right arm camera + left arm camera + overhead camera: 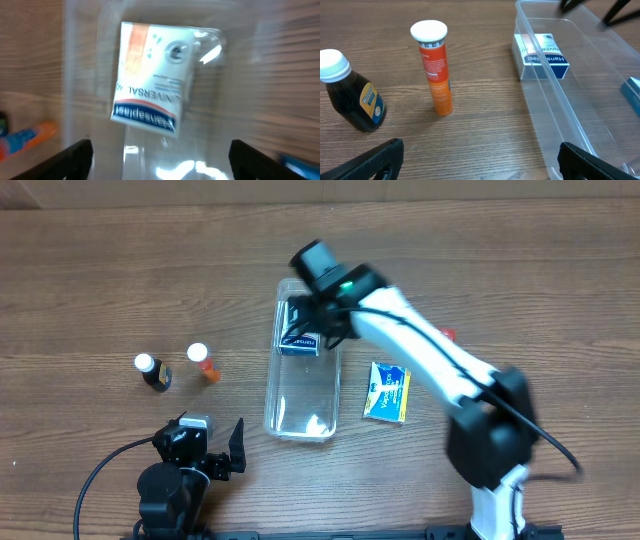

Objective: Pack container
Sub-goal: 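Carry the white box into the container's far end and release, then grasp the blue-yellow VapoDrops box with the right gripper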

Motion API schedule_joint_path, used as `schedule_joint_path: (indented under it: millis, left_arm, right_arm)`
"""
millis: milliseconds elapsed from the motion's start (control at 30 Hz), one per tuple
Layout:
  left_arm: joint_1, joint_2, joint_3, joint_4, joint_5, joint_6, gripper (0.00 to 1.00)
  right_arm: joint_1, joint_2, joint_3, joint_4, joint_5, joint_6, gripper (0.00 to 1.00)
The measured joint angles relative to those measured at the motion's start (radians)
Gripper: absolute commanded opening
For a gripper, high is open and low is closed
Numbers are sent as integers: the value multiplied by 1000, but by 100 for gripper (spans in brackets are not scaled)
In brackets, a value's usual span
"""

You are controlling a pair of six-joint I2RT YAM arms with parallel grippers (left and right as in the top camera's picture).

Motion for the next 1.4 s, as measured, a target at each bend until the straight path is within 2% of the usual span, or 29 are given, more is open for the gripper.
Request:
schedule_joint_path:
  millis: [133,233,300,567,700,1133,1400]
  left_arm:
    - [0,0,0,0,0,0,100]
    - [0,0,0,0,0,0,100]
    - [0,0,0,0,0,0,100]
    - [0,0,0,-1,0,0,100]
    - [0,0,0,0,0,0,100]
    - [0,0,0,0,0,0,100]
    - [0,0,0,0,0,0,100]
  right_arm:
    - [-136,-196,37,-172,13,-69,100]
    - [-224,-256,40,-270,19,-91,100]
    - [-254,-264,-18,-291,15,-101,100]
    - [-230,-193,-450,-169,-77,-82,100]
    - [-214,-193,-555,-85,-140,-43,100]
    - [-169,-193,-633,3,-167,82,100]
    - [-181,-193,-637,15,-149,63,100]
